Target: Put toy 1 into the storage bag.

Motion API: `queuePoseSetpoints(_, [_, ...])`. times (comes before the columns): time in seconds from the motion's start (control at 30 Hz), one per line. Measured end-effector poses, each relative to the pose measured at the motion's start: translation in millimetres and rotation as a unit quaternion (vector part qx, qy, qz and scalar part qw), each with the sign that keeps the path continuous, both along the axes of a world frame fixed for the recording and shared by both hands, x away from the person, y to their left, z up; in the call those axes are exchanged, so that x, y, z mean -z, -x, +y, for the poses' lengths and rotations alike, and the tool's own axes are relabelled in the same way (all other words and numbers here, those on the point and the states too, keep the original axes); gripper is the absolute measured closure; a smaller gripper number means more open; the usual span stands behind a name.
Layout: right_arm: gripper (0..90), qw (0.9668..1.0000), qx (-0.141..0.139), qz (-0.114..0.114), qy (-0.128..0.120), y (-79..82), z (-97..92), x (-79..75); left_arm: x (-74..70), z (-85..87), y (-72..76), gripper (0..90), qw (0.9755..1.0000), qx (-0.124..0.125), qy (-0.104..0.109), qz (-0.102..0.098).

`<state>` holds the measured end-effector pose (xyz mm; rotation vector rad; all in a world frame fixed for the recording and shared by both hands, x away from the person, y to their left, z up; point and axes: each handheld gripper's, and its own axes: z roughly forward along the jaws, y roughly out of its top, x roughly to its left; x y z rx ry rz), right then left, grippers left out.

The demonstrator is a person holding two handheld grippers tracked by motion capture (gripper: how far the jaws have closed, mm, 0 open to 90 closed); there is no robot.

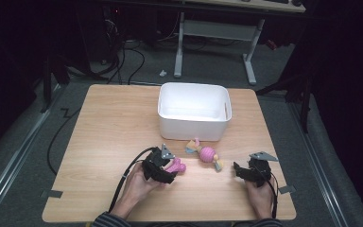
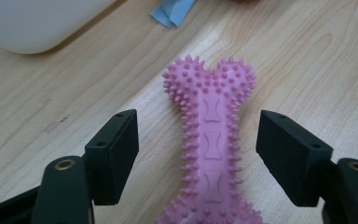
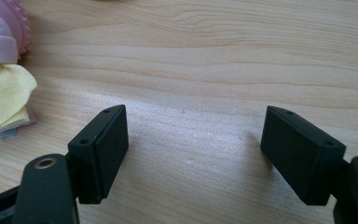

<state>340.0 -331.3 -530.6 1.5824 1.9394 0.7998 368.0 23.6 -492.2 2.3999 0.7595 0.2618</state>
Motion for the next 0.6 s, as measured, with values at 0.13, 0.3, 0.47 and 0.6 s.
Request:
queuePoseSetpoints(0.13, [23.4,1.0,0.0,0.0,0.0,0.0,-0.1,0.0,5.0,-6.1,-2.8,32.7,0.9999,0.004,-0.012,0.007])
queuePoseSetpoints(0.3, [23.4,1.0,0.0,0.0,0.0,0.0,-0.1,0.0,7.0,-9.8,-4.7,37.8,0.9997,0.007,-0.019,0.011])
queuePoseSetpoints(0.47, [23.7,1.0,-0.001,0.0,-0.001,0.0,-0.2,0.0,9.5,-11.8,-5.6,41.3,0.9994,0.01,-0.028,0.016])
queuePoseSetpoints(0.6, [23.7,1.0,-0.001,0.0,-0.001,0.0,-0.2,0.0,12.6,-13.8,-5.7,45.0,0.9991,0.013,-0.035,0.022])
